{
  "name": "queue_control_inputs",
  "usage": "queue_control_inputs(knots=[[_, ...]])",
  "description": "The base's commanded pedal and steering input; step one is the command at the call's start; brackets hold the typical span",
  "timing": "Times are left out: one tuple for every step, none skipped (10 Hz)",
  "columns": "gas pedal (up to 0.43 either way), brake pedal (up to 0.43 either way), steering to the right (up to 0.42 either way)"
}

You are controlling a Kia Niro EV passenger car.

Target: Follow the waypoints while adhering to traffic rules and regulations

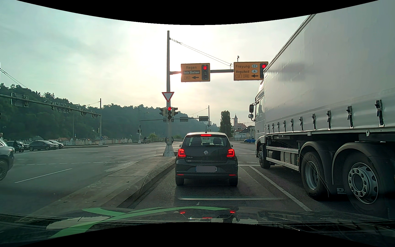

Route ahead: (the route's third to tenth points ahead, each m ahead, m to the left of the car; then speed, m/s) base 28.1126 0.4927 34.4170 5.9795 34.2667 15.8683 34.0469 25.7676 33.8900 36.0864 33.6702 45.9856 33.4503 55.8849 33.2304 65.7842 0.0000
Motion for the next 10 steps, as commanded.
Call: queue_control_inputs(knots=[[0.000, 0.305, 0.002], [0.000, 0.305, 0.002], [0.000, 0.305, 0.002], [0.000, 0.305, 0.002], [0.000, 0.305, 0.002], [0.000, 0.305, 0.002], [0.000, 0.305, 0.002], [0.000, 0.305, 0.002], [0.000, 0.305, 0.002], [0.000, 0.305, 0.002]])
